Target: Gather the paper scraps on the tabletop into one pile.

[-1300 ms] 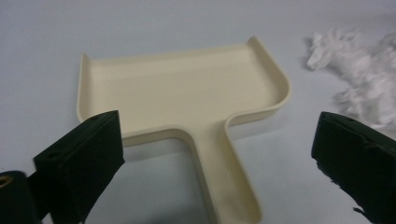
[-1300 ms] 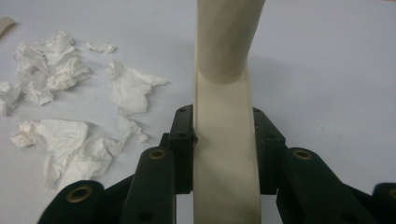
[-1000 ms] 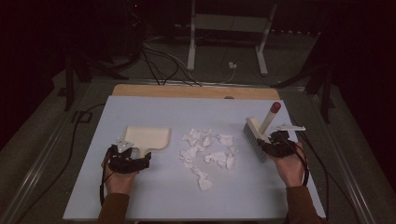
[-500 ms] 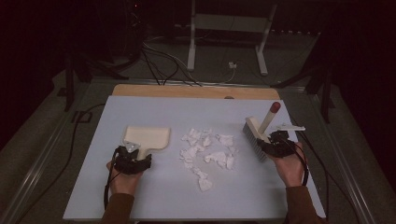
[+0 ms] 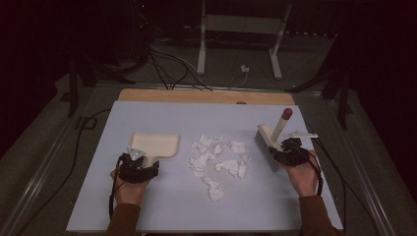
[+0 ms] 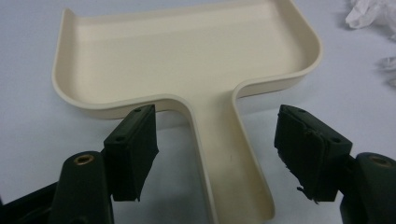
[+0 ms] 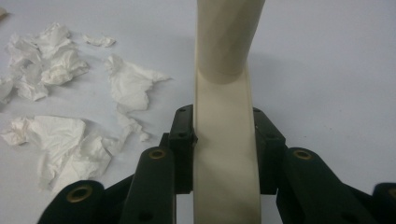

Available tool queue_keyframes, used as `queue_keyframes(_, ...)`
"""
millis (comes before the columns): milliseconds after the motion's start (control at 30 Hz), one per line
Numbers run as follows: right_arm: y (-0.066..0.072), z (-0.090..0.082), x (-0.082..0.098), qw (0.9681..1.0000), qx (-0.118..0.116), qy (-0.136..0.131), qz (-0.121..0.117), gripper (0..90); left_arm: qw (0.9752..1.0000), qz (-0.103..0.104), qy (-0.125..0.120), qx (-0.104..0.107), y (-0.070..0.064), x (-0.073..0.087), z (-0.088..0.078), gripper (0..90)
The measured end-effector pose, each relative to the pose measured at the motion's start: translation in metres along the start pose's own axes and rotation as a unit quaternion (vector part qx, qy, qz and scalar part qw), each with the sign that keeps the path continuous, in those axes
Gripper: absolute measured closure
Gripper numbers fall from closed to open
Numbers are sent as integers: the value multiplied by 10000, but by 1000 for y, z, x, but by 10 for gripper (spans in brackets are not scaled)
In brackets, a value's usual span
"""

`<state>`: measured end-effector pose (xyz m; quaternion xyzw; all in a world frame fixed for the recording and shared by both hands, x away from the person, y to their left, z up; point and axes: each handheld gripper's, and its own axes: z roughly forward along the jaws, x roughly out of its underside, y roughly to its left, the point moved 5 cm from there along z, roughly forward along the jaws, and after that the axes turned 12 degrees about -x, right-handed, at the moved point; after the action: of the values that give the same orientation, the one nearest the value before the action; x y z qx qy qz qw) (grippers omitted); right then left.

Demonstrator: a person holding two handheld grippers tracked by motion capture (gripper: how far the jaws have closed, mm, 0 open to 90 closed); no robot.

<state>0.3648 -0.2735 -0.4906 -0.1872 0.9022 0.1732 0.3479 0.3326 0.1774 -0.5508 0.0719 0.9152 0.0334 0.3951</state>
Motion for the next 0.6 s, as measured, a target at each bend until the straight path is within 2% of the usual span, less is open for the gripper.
queue_keyframes(267,9,9,1,9999,5,93,-95,678,10000,-7,-68,5,1,-1,-2,285)
queue_keyframes(600,31,19,-2,9992,-50,163,-354,678,9998,-104,-148,14,3,-2,-4,265)
